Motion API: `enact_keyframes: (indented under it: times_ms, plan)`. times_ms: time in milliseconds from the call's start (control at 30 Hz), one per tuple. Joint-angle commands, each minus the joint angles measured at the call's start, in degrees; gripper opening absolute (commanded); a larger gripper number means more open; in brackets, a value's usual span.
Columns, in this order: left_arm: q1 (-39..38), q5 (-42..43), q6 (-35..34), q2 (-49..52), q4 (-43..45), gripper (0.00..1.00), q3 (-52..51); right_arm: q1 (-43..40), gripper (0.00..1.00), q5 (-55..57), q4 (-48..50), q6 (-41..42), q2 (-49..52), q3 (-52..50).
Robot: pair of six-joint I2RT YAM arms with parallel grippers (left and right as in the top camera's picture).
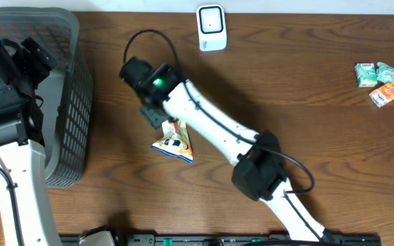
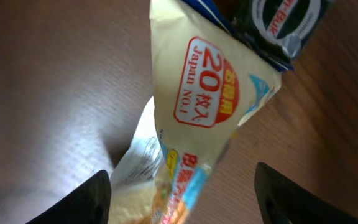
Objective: Scan the item barcode
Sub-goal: 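Move the right gripper to the white-and-yellow tissue bag, then grasp the tissue bag corner and pull it right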
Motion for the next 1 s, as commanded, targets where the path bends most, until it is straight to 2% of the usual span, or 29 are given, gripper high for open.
enact_keyframes:
  times_ms: [0, 67, 133, 267, 367, 567, 700, 767, 967]
  plan:
    - [0.3, -0.2, 0.6, 0.1, 0.0, 0.98, 0.9, 2.1, 0.68, 8.5, -0.4, 3.9, 2.4, -0.2]
    - [0.3, -0.2, 0.6, 0.1, 0.0, 0.98, 0.9, 2.8, 0.67, 8.7, -0.7, 3.9, 3.5, -0.2]
    - [0.3, -0.2, 0.6, 0.1, 0.0, 0.98, 0.9, 3.1, 0.59, 8.7, -1.1, 3.9, 4.3, -0.2]
    - [0.3, -0.2, 0.6, 0.1, 0.0, 0.98, 0.9, 3.1, 0.29, 8.6, -1.5, 3.9, 5.0, -0.2]
    - [0.3, -0.2, 0.6, 0.1, 0.0, 0.98, 0.9, 3.1, 0.01, 8.6, -1.9, 3.8, 5.0, -0.2]
    - [0.3, -0.2, 0.6, 0.1, 0.0, 0.98, 0.9, 0.9, 0.01, 5.6, -4.0, 3.6, 4.0, 0.2]
    - [0.3, -0.2, 0.6, 0.1, 0.0, 0.98, 0.9, -3.0, 0.01, -4.0, -5.2, -0.2, 1.1, 0.6]
    - [0.3, -0.2, 0.6, 0.1, 0.0, 0.98, 0.9, -5.7, 0.01, -12.3, -5.1, -3.4, -0.6, 0.6]
    - [0.3, -0.2, 0.6, 0.1, 0.0, 0.98, 0.9, -16.8, 0.01, -48.9, -6.9, -19.7, -1.9, 0.1]
